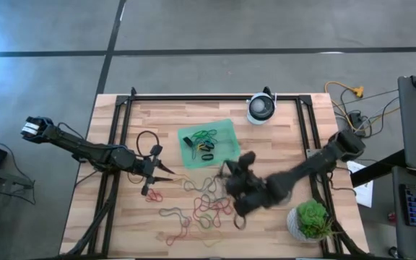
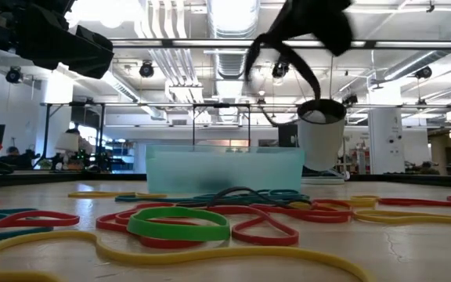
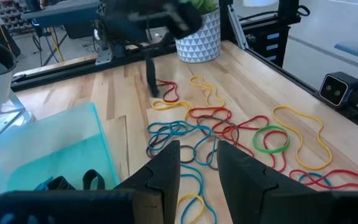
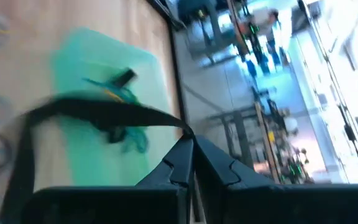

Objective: Pick and place rubber bands into bin
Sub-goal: Put the black rubber band into the green bin, then put the red rubber band into the green bin

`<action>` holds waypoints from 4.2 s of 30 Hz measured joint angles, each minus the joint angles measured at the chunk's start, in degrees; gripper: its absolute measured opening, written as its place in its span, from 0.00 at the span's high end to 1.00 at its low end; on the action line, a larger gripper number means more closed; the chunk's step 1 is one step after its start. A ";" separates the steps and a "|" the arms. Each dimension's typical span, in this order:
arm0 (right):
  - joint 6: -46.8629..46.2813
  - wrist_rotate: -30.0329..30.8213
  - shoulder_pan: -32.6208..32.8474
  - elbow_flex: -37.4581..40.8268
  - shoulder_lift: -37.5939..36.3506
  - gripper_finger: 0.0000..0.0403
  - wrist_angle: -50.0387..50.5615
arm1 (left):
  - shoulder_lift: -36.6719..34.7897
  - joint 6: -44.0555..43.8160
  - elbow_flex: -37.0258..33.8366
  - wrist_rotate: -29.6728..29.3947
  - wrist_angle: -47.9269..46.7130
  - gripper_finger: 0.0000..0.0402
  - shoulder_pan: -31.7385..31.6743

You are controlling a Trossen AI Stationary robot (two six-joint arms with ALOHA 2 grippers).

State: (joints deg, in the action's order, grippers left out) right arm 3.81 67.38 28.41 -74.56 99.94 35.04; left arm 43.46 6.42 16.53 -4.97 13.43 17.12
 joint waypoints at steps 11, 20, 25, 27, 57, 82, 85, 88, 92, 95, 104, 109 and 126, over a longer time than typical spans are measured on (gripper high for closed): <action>11.22 -25.74 -22.21 -3.02 -0.04 0.98 -12.92 | 0.25 0.00 0.02 0.00 0.07 0.77 -0.01; 6.70 -48.47 -35.17 -0.97 0.67 0.98 -16.99 | 0.76 0.02 -0.02 -0.01 0.75 0.77 -0.02; 5.12 -49.66 -37.29 -0.08 1.09 0.98 -16.91 | 0.91 0.02 -0.04 0.00 1.06 0.77 -0.01; 4.41 -49.86 -37.38 0.00 1.22 0.98 -16.83 | 1.04 0.02 -0.04 -0.01 1.15 0.77 0.00; 6.66 -60.00 -37.10 0.02 0.65 0.62 -9.70 | 1.18 0.02 -0.08 0.00 1.07 0.77 -0.02; -1.05 -67.37 -6.21 0.02 -0.98 0.76 -1.84 | 10.67 -21.65 -1.99 4.08 -9.77 0.77 0.02; -0.47 -67.37 -2.21 0.02 -0.98 0.77 -4.02 | 13.64 -25.16 -1.96 8.20 -9.86 0.77 0.23; 0.13 -67.19 0.89 0.02 -0.98 0.78 -5.69 | 16.21 -27.12 -1.52 12.50 -9.95 0.77 0.26; 0.62 -63.94 4.07 0.02 -0.98 0.80 -6.55 | 18.20 -28.90 -0.51 18.03 -9.90 0.77 0.37; 0.62 -61.69 5.64 0.02 -0.98 0.81 -6.62 | 18.77 -30.90 0.38 20.21 -10.08 0.77 0.82; -3.50 -61.21 6.62 1.14 -0.57 0.83 -7.14 | 18.31 -41.99 1.96 20.88 -18.62 0.77 5.05; -3.47 -61.21 6.60 2.93 -0.57 0.82 -8.90 | 18.38 -43.68 3.42 19.30 -20.66 0.77 7.86; -3.73 -61.34 6.60 3.12 -0.57 0.83 -10.38 | 20.98 -43.73 9.15 9.04 -33.76 0.77 13.48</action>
State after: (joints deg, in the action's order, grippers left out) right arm 0.08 6.04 35.00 -71.44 99.37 24.67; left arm 64.44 -37.32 25.68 4.06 -20.33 30.60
